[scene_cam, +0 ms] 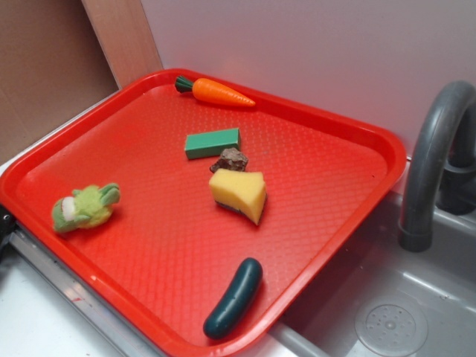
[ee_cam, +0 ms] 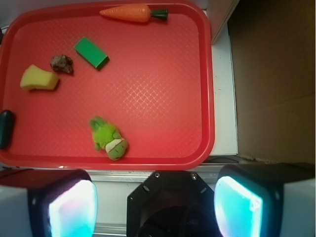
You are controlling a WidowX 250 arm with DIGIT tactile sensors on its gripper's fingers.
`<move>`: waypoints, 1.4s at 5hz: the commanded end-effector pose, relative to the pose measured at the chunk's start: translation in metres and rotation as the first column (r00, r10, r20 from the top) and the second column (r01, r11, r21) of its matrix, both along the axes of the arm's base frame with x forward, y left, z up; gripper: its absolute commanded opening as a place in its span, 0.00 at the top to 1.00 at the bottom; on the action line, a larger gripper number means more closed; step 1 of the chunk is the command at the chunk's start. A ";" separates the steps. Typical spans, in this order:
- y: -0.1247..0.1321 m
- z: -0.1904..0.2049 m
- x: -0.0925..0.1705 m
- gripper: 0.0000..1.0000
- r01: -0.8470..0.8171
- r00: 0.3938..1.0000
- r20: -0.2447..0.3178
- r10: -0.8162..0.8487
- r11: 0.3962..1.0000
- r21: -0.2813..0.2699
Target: Grab the green block.
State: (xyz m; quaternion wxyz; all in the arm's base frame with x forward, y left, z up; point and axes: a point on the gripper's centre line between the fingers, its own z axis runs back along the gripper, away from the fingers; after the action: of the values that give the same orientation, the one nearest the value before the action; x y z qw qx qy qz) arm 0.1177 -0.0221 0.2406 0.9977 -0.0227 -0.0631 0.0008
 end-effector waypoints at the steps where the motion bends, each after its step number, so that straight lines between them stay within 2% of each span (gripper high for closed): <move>1: -0.014 -0.018 0.044 0.00 0.133 0.987 0.096 -0.130 0.991 -0.029; 2: -0.033 -0.043 0.080 0.00 0.242 0.964 0.114 -0.242 0.970 0.017; 3: -0.063 -0.064 0.097 0.00 0.378 0.914 0.139 -0.380 0.925 0.044; 4: -0.085 -0.088 0.111 0.00 0.535 0.831 0.126 -0.542 0.840 0.089; 7: -0.113 -0.135 0.156 0.00 0.572 0.817 0.064 -0.573 0.819 0.041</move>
State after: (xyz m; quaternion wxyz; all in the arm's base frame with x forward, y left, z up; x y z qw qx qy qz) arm 0.2695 -0.1228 0.0873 0.9533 -0.0258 -0.0561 -0.2957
